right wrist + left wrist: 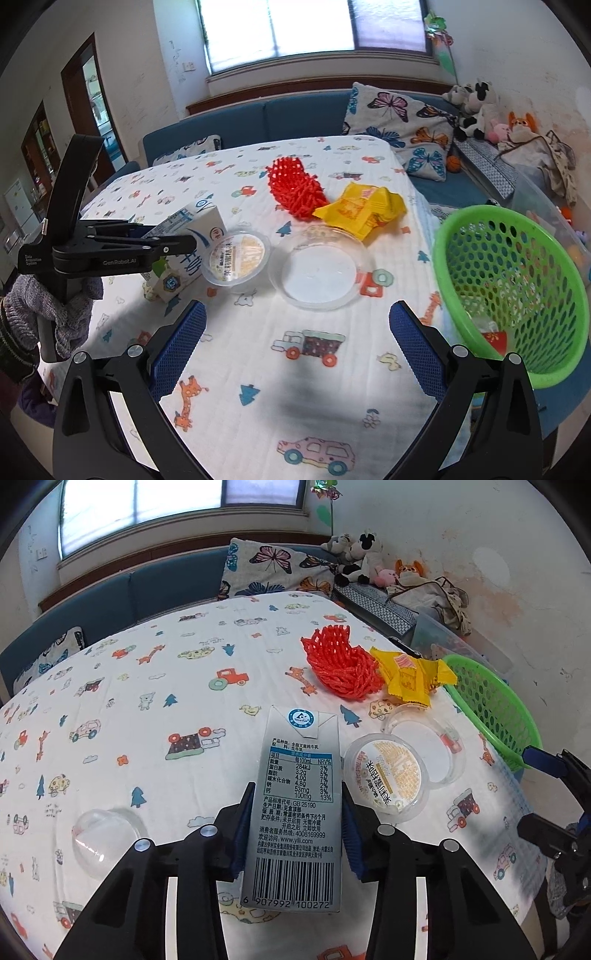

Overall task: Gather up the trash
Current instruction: 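Grasp the jelly cup with the right gripper while the left holds the milk carton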

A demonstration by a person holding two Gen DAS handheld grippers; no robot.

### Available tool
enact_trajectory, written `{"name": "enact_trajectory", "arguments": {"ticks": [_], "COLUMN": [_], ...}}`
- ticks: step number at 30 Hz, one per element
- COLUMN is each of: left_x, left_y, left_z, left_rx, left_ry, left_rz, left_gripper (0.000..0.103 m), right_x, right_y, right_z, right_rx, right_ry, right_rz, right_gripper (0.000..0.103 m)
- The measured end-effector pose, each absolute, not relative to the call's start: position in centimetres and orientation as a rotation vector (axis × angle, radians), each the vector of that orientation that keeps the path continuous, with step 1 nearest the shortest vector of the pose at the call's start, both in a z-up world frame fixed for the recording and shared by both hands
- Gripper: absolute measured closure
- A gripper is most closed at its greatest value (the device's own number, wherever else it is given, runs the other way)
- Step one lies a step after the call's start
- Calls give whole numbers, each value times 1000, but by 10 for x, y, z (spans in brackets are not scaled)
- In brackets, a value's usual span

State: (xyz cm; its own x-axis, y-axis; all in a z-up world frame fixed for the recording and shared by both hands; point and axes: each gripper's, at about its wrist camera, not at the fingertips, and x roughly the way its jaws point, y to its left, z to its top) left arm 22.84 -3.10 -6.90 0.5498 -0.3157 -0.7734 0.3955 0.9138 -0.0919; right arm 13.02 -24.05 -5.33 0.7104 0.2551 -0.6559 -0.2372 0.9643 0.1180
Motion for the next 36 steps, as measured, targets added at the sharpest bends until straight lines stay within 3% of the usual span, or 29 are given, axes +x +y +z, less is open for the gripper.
{"name": "enact_trajectory", "arguments": {"ticks": [29, 36], "left_x": [195, 194], "left_y": [28, 29], "left_z": [-14, -14], "left_rx": [28, 27], "left_ry": [754, 755], "left_rz": [-342, -340], "left_gripper": [63, 63], "right_x": [209, 217], "right_y": [-160, -151], "right_z": [-86, -93], "right_rx": [-124, -152], "right_ry": [813, 829], "right_rz": [348, 333], "right_gripper": [5, 13]}}
